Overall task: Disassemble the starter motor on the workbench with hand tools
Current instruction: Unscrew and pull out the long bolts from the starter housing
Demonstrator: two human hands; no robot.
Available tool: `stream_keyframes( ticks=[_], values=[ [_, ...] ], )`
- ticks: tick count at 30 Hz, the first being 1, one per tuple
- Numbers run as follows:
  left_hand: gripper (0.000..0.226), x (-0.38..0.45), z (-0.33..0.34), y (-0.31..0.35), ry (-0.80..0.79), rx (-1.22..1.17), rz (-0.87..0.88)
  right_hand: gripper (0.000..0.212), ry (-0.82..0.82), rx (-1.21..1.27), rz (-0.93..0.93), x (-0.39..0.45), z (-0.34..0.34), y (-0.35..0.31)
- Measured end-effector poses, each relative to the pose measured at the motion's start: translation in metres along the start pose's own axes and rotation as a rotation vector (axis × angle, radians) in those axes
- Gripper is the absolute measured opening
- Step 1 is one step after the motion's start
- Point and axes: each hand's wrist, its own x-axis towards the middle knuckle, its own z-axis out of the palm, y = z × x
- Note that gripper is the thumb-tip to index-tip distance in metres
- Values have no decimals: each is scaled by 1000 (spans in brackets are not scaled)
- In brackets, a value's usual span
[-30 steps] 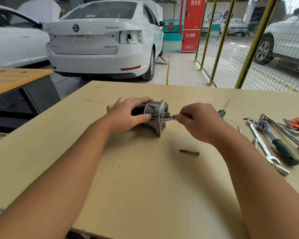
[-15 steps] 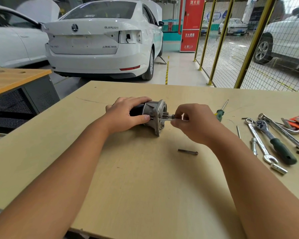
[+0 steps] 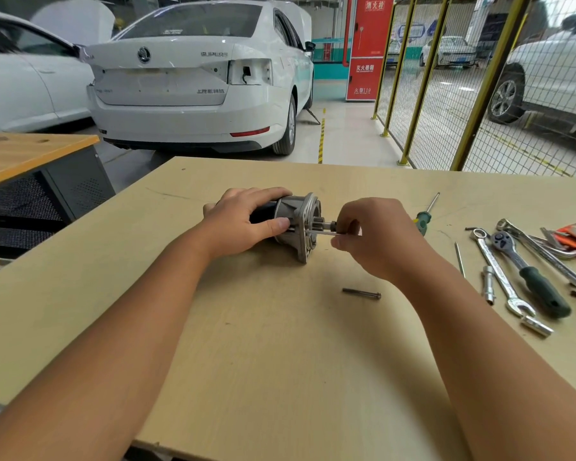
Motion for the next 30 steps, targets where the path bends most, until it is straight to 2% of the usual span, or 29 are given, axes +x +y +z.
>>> stream_keyframes(
  ticks=[4, 8, 18, 22, 27, 30],
  values=[
    [59, 0, 0, -1, 2, 1, -4, 14, -27, 92, 7, 1, 2, 3],
    [61, 0, 0, -1, -5, 2, -5, 21, -76, 0, -17, 3, 1, 6],
    [61, -1, 0, -1, -5, -2, -3, 7, 91, -38, 0, 0, 0, 2],
    [59, -1, 0, -1, 1, -7, 3, 10, 76, 96, -23, 0, 2, 2],
    [56, 0, 0, -2, -5, -13, 4, 31, -7, 85, 5, 3, 0, 5],
    [55, 0, -1, -2, -11, -21, 10, 23, -47, 3, -17, 4, 0, 4]
  ],
)
